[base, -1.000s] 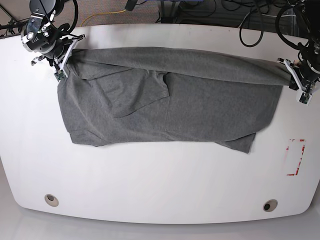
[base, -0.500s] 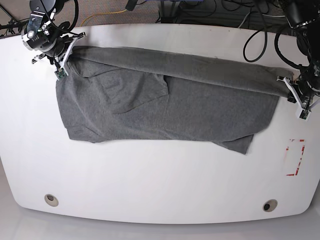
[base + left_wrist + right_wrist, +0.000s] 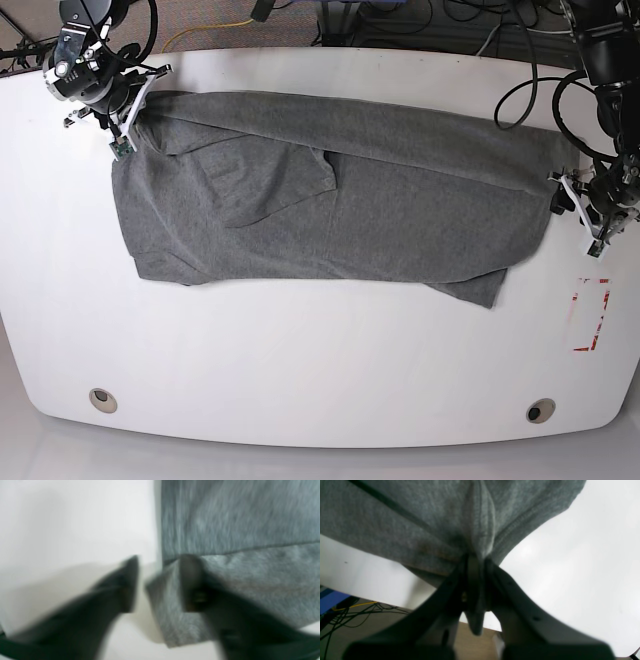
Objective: Fold the T-shirt properly
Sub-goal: 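Drag the held shirt edge toward the robot to flatten it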
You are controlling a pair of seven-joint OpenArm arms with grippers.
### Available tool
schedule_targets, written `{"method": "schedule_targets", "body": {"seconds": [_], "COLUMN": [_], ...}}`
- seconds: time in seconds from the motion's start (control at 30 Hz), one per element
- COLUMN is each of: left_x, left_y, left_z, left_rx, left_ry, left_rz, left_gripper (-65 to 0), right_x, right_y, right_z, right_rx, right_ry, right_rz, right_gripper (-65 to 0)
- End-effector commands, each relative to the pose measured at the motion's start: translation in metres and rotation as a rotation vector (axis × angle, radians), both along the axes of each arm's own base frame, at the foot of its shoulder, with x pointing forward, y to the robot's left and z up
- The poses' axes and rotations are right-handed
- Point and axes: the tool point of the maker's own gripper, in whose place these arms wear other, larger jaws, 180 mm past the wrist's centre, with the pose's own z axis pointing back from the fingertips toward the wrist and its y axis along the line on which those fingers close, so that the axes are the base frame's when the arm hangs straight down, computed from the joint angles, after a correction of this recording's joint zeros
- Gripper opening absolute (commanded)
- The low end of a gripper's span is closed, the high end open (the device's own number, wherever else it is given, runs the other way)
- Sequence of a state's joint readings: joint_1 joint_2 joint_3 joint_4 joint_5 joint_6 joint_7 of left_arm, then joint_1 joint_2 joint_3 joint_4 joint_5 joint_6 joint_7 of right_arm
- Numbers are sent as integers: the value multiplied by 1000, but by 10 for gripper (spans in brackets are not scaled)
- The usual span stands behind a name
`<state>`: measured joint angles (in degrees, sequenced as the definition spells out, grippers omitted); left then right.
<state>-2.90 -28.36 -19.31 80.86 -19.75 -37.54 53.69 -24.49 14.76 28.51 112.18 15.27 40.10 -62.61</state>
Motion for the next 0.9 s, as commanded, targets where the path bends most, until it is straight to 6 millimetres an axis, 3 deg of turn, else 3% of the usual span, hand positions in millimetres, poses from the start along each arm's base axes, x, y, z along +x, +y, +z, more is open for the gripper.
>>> {"method": "schedule_targets", "body": {"seconds": [0.0,0.07,0.17,0.27,0.43,0.53,0.7,0.87], "left_x": [10,12,18,20,4,-1,-19,-29], "left_y": [11,12,7,2,-8,-24,-35,-39], "left_z": [14,16,30,38,28,19,2,-5], "left_rx": [10,6,21,28,34,-7,-52,-67], "left_ry": [-49,-62,-106,-130,-109,-121,-121,-118], "left_rz": [9,12,-9,-28,-55,-64,-73,-78], "left_gripper": [-200,-156,-161,-162,-164,-165,-165,-167], "right_x": [5,5,4,10,15,8,-1,-13], "right_y": [-6,-13,-23,-35,-36,-44,-42,-41], "right_z": [9,12,18,31,44,47,47,33], "right_rx": [-17,-22,-2,38,127,145,212,240], "right_ry": [-32,-44,-75,-143,-212,-203,-207,-146], "right_rz": [-6,-31,-101,-172,-212,-255,-314,-343], "right_gripper": [-487,-392,-255,-178,-166,-166,-168,-168]}}
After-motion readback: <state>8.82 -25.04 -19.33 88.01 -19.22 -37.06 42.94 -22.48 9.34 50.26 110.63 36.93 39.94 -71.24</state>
